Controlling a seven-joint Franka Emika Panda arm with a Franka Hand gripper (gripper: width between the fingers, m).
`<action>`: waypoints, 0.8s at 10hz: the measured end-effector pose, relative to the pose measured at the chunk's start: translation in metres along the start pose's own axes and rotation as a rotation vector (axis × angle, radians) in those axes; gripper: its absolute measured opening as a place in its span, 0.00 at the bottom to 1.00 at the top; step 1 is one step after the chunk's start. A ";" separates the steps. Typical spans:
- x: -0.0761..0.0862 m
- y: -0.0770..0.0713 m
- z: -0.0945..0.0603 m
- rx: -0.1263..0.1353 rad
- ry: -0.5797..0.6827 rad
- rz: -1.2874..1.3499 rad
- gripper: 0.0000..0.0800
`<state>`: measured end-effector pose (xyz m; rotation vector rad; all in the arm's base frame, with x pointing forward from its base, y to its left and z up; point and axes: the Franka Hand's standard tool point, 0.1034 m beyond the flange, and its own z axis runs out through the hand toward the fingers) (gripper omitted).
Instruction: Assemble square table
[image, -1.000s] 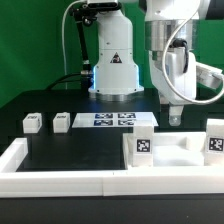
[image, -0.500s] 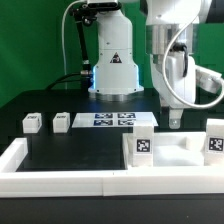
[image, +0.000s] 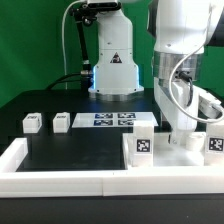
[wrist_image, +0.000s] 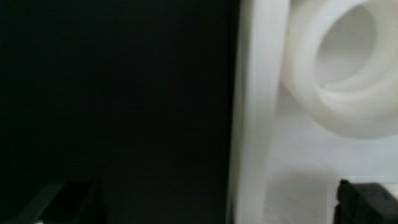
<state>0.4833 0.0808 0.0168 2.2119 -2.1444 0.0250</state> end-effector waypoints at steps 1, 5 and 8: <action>0.000 -0.001 0.000 0.001 0.000 -0.002 0.81; 0.001 -0.001 0.000 0.002 0.001 -0.012 0.43; 0.003 -0.002 -0.001 0.004 0.002 -0.011 0.10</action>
Offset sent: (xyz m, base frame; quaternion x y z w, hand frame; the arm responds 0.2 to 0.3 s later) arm 0.0013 -0.0064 -0.0027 0.0085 0.0115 -0.0116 0.9998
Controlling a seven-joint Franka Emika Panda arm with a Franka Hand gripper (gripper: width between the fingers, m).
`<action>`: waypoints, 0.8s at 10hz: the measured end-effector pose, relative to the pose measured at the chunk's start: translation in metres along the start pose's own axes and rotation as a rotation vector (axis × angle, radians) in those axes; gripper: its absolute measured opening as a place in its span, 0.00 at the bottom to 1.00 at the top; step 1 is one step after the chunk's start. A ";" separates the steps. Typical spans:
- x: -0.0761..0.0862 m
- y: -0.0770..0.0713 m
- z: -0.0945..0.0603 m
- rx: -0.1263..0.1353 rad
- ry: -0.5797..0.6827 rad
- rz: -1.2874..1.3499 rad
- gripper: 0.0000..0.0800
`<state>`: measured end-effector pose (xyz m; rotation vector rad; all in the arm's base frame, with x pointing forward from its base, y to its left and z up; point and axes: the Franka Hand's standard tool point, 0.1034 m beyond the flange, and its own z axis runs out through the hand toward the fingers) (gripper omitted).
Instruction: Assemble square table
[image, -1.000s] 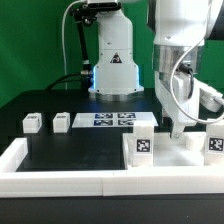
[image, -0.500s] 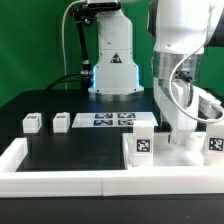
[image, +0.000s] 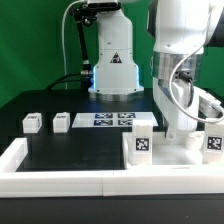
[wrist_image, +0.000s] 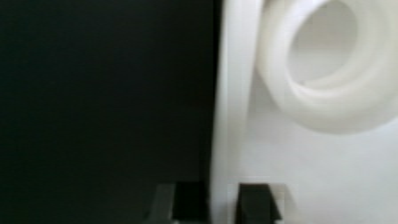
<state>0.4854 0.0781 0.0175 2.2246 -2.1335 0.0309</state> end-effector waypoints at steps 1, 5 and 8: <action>0.000 0.000 0.000 0.000 0.000 0.001 0.07; 0.001 0.000 0.000 0.000 0.001 0.001 0.07; 0.015 0.004 -0.001 -0.014 0.003 -0.094 0.08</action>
Offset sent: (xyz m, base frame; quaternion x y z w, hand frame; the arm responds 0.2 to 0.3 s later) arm 0.0000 0.0000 0.0000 0.0000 0.0000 0.0000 1.0000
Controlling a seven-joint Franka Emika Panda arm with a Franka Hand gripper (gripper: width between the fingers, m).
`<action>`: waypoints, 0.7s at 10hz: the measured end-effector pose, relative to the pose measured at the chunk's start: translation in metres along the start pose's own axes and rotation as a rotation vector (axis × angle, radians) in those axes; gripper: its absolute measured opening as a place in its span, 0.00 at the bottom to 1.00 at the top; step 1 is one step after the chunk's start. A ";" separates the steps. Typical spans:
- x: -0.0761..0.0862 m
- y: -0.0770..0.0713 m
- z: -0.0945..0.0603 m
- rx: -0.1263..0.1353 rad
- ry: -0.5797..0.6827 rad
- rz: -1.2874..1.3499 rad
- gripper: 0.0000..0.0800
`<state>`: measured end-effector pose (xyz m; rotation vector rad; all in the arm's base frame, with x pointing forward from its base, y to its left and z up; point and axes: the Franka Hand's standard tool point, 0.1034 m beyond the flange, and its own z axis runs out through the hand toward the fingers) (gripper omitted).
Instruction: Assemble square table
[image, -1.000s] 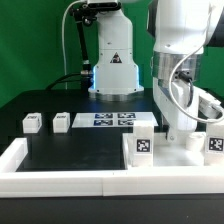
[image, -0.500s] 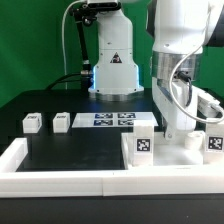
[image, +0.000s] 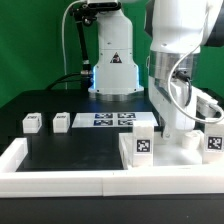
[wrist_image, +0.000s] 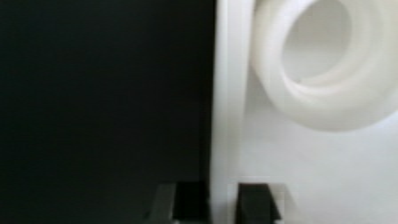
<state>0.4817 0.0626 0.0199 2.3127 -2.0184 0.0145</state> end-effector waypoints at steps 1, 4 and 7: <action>0.009 0.005 -0.001 -0.007 -0.001 -0.047 0.08; 0.030 0.015 -0.001 -0.018 0.005 -0.139 0.08; 0.034 0.020 0.002 -0.030 0.004 -0.307 0.08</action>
Offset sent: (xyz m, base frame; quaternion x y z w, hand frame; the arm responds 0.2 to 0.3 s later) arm -0.0122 -0.0313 0.0087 0.0030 -0.0005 -0.0033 1.0000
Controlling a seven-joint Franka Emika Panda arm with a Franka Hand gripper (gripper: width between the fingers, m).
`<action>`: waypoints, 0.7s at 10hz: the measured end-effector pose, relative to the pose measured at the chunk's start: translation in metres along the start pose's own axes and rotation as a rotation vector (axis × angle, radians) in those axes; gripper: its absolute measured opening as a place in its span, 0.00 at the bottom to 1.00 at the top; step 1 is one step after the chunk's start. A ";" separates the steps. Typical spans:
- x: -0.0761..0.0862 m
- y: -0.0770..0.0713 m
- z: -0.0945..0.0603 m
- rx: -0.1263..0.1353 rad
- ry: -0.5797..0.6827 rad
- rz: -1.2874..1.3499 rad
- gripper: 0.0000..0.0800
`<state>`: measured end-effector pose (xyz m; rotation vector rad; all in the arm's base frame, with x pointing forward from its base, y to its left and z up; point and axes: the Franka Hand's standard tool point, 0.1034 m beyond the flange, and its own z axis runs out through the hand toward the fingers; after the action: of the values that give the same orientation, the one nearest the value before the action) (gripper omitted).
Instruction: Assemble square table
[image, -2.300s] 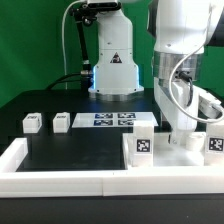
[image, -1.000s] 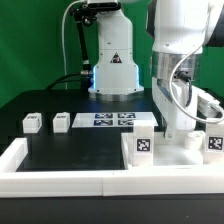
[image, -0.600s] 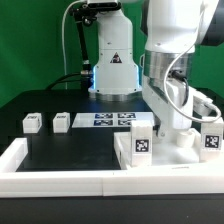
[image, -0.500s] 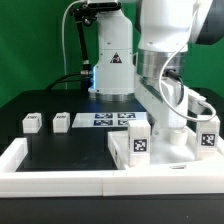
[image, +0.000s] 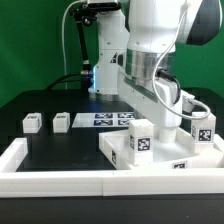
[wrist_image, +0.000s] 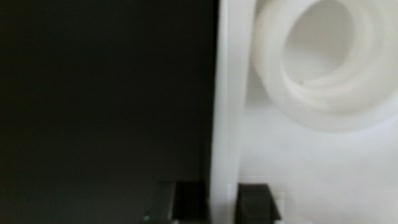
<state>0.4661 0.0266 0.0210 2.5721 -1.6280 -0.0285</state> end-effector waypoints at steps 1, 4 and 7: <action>0.005 0.002 0.000 -0.001 0.004 -0.047 0.08; 0.024 0.012 0.001 -0.014 0.014 -0.258 0.08; 0.047 0.012 -0.001 -0.007 0.041 -0.558 0.08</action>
Offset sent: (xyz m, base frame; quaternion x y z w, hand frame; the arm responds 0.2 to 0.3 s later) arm 0.0080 -0.0093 0.0021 -0.0052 -0.0027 -0.2787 0.9604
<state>0.4756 -0.0206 0.0250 2.9041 -0.8485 -0.0226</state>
